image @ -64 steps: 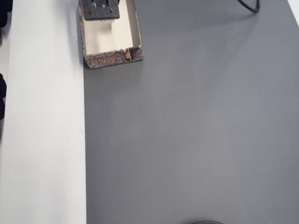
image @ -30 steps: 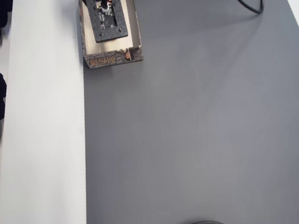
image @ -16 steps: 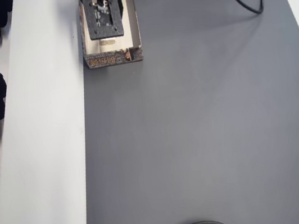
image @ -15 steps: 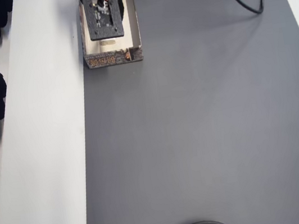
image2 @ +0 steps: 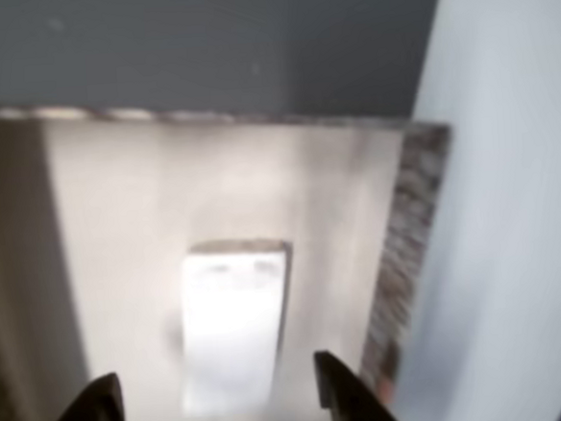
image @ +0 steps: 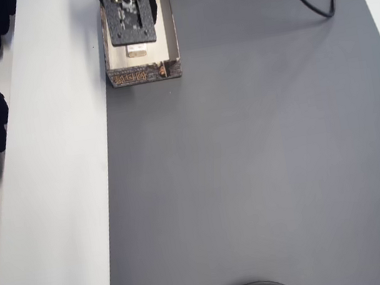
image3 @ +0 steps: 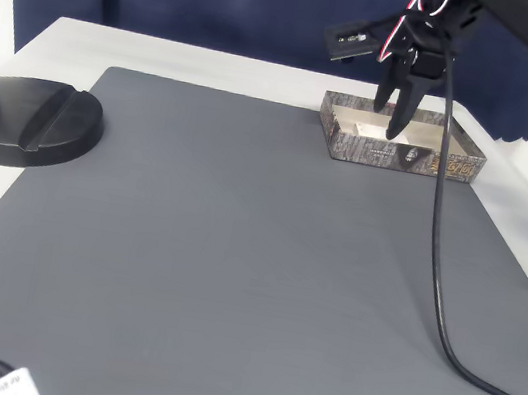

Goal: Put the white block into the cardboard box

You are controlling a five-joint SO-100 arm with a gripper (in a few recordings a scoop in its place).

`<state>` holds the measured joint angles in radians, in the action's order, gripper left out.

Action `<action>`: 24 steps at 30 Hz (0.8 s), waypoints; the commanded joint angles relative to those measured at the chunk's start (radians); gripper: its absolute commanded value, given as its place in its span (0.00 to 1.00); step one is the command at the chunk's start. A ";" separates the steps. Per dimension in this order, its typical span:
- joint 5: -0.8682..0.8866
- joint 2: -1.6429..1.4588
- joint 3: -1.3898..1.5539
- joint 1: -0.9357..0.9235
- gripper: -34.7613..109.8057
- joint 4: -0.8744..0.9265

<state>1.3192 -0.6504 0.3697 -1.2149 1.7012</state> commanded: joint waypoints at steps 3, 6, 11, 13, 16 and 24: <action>-0.097 -0.356 0.282 0.041 0.34 -0.003; -0.167 -0.497 0.445 0.075 0.31 -0.003; -0.319 -0.723 0.730 0.138 0.24 0.002; -0.379 -0.811 0.836 0.172 0.23 0.002; -0.453 -0.945 0.976 0.230 0.23 0.000; -0.704 -1.285 1.355 0.529 0.23 0.008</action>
<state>0.7501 -1.7533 1.5769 -0.8391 1.7012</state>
